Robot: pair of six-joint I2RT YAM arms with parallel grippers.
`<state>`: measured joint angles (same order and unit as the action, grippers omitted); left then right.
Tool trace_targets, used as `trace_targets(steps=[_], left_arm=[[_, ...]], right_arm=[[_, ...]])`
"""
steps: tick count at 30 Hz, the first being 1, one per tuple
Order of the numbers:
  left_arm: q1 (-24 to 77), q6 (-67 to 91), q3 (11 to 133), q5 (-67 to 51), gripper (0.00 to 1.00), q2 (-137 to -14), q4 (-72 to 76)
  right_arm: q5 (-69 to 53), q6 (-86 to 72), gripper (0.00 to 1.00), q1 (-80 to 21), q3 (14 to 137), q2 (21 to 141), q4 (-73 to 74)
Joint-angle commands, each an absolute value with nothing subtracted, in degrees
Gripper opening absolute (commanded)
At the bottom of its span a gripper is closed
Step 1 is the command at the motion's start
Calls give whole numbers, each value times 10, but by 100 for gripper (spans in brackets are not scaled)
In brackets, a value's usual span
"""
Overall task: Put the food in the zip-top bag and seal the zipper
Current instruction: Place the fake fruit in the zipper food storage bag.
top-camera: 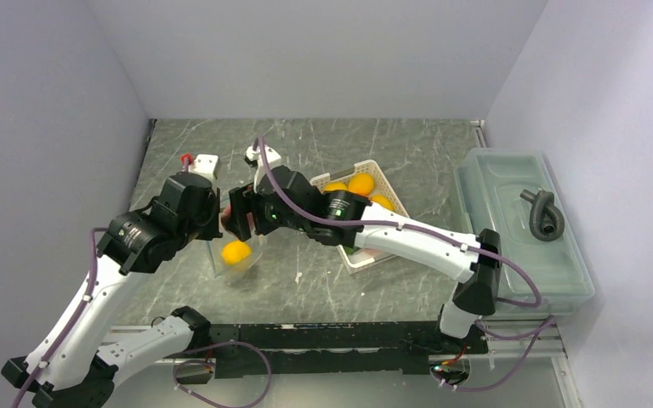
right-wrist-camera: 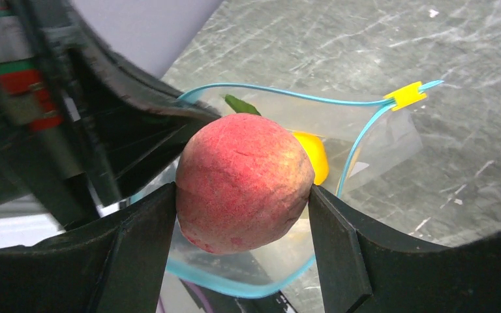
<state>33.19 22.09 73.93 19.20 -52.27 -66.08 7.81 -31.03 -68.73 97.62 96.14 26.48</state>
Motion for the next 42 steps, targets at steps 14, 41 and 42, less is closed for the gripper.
trace_targets(steps=[14, 41, 42], left_arm=[[331, 202, 750, 150, 0, -508, -653], [331, 190, 744, 149, 0, -516, -652], [331, 191, 745, 150, 0, -517, -652]], right_arm=[[199, -310, 56, -690, 1090, 1051, 346], [184, -313, 92, -689, 1046, 1007, 313], [178, -314, 91, -689, 1041, 1002, 310]])
